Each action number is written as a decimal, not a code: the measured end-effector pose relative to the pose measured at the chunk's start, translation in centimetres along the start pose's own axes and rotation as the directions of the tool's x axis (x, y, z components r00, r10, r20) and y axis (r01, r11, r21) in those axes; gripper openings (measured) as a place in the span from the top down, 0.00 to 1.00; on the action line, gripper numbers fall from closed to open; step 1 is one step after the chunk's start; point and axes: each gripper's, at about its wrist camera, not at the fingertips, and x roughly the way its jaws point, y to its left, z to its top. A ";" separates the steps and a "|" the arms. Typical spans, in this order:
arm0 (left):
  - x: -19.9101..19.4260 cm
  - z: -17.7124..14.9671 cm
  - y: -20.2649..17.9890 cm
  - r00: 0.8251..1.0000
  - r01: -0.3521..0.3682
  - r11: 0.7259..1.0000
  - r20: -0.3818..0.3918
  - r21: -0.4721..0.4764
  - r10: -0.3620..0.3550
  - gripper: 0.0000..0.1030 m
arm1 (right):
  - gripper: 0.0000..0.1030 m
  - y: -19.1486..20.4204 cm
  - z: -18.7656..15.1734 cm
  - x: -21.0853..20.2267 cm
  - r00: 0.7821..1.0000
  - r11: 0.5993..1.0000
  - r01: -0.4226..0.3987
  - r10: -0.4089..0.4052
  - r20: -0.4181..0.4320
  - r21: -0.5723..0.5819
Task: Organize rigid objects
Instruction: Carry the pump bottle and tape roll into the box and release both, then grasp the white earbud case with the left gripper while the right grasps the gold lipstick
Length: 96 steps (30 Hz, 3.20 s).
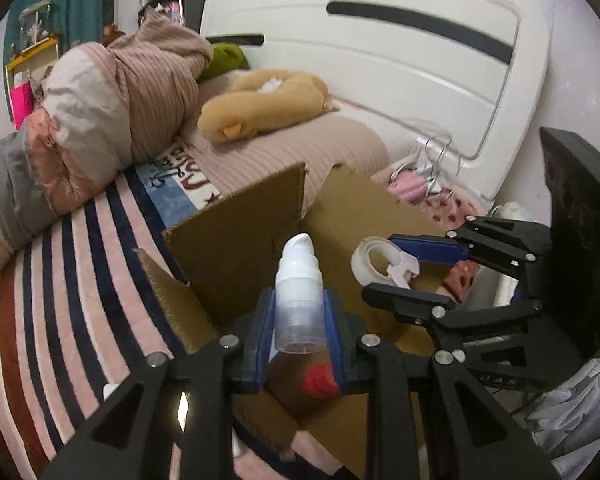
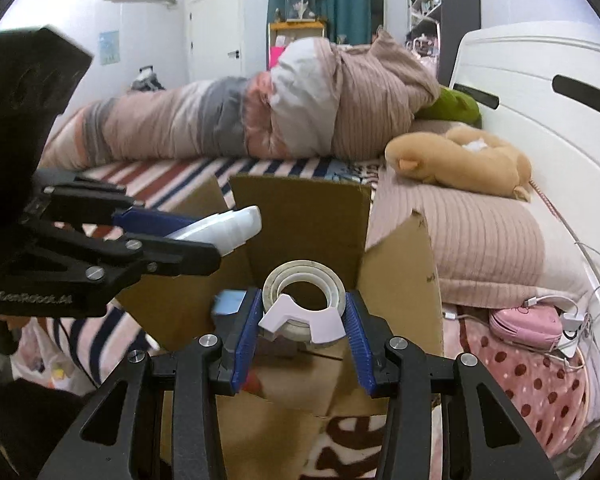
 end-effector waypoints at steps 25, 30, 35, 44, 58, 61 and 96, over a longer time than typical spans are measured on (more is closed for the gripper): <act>-3.8 -1.7 2.1 0.999 -0.023 0.999 0.043 -0.026 0.024 0.62 | 0.56 0.5 -0.2 0.7 0.999 0.999 0.030 -0.031 -0.022 -0.011; -7.9 -3.2 4.0 0.992 -0.065 0.996 0.102 -0.058 0.070 0.46 | 0.56 2.9 0.9 -0.7 1.000 0.999 0.019 -0.019 0.001 -0.031; -11.1 -5.9 7.1 0.981 -0.127 0.985 0.129 -0.113 0.142 0.43 | 0.56 6.2 2.5 -1.9 0.998 0.997 -0.039 0.041 0.041 -0.060; -11.3 -12.0 13.9 0.979 -0.160 0.965 0.091 -0.210 0.182 0.43 | 0.56 15.5 3.7 0.7 0.982 0.972 -0.189 0.191 0.000 -0.136; -1.6 -17.0 20.0 0.999 -0.037 0.966 0.009 -0.258 0.040 0.43 | 0.56 20.4 -2.6 11.2 0.977 0.991 -0.130 0.128 -0.174 -0.005; 0.4 -17.3 20.3 1.000 -0.013 0.966 0.001 -0.259 0.013 0.43 | 0.56 19.9 -3.1 13.1 0.974 0.995 -0.100 0.102 -0.204 0.018; 1.3 -20.4 20.2 0.997 -0.079 0.967 -0.035 -0.243 0.073 0.51 | 0.87 21.4 -2.6 20.2 0.950 0.995 -0.054 0.027 -0.310 -0.079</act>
